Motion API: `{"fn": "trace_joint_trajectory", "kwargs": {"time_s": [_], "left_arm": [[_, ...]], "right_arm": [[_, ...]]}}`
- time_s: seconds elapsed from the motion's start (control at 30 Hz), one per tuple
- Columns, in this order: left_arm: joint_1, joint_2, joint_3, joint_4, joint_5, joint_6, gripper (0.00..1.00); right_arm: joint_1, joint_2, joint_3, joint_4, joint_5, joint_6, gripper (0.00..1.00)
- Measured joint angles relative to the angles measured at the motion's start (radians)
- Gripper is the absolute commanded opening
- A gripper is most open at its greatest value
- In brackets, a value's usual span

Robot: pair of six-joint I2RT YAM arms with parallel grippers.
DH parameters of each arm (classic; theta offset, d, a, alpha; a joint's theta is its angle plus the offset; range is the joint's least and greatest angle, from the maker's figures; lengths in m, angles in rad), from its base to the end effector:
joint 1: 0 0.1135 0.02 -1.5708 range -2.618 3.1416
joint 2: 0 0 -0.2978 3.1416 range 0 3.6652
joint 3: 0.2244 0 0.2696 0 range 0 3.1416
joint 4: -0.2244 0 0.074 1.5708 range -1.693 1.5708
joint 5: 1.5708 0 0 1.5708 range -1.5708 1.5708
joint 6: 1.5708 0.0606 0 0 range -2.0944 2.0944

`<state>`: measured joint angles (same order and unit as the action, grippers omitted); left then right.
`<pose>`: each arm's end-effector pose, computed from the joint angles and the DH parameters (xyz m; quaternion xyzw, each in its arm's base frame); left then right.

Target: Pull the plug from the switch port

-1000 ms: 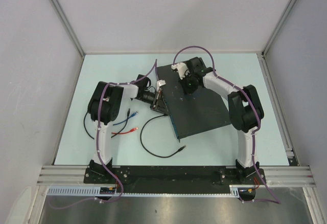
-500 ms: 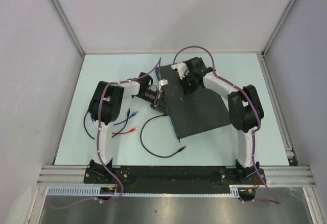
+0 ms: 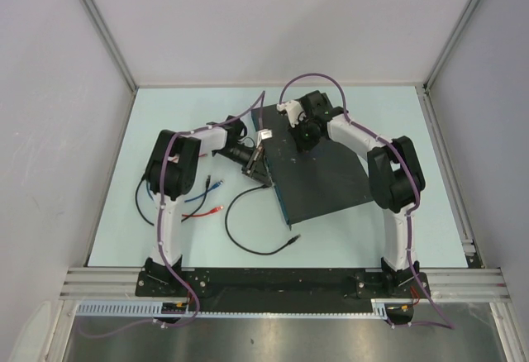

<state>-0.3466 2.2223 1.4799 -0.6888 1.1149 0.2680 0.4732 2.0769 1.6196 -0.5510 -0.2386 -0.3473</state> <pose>0.4036 -0.2036 0.1171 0.2912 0.7957 -0.5297 0.0384 0.4364 0.2395 0.1993 -0.4107 0.8616 0.1314 0.2678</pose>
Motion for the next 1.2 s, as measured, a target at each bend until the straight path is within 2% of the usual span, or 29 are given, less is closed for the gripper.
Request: {"fn": "trace_joint_trajectory", "kwargs": {"time_s": [0.2, 0.37, 0.5, 0.63, 0.67, 0.7, 0.8, 0.9, 1.0, 1.1, 1.2], "left_arm": [[0.083, -0.012, 0.008, -0.173, -0.027, 0.135, 0.01], [0.192, -0.076, 0.105, -0.315, -0.102, 0.211, 0.01], [0.263, -0.161, 0.254, -0.417, -0.257, 0.269, 0.02], [0.294, -0.214, 0.380, -0.490, -0.521, 0.346, 0.05], [0.293, -0.216, 0.398, -0.504, -0.588, 0.368, 0.07], [0.290, -0.217, 0.409, -0.516, -0.655, 0.388, 0.24], [0.286, -0.199, 0.420, -0.537, -0.830, 0.430, 0.52], [0.285, -0.156, 0.454, -0.535, -0.934, 0.439, 0.63], [0.284, -0.108, 0.538, -0.526, -0.947, 0.412, 0.66], [0.275, -0.080, 0.643, -0.495, -0.880, 0.335, 0.68], [0.260, -0.077, 0.708, -0.438, -0.718, 0.224, 0.68]], "right_arm": [[-0.006, 0.010, 0.018, -0.018, -0.014, 0.004, 0.00], [-0.009, 0.014, 0.029, -0.029, -0.027, 0.006, 0.00], [-0.012, 0.018, 0.037, -0.038, -0.034, 0.006, 0.00], [-0.014, 0.023, 0.047, -0.048, -0.037, 0.005, 0.00], [-0.016, 0.024, 0.050, -0.050, -0.039, 0.005, 0.00], [-0.017, 0.026, 0.054, -0.054, -0.040, 0.006, 0.00], [-0.022, 0.032, 0.064, -0.065, -0.043, 0.006, 0.00], [-0.026, 0.041, 0.082, -0.083, -0.048, 0.006, 0.03], [-0.031, 0.048, 0.098, -0.100, -0.061, 0.007, 0.09], [-0.037, 0.053, 0.110, -0.112, -0.079, 0.014, 0.15], [-0.047, 0.061, 0.127, -0.118, -0.090, 0.026, 0.19]]}}
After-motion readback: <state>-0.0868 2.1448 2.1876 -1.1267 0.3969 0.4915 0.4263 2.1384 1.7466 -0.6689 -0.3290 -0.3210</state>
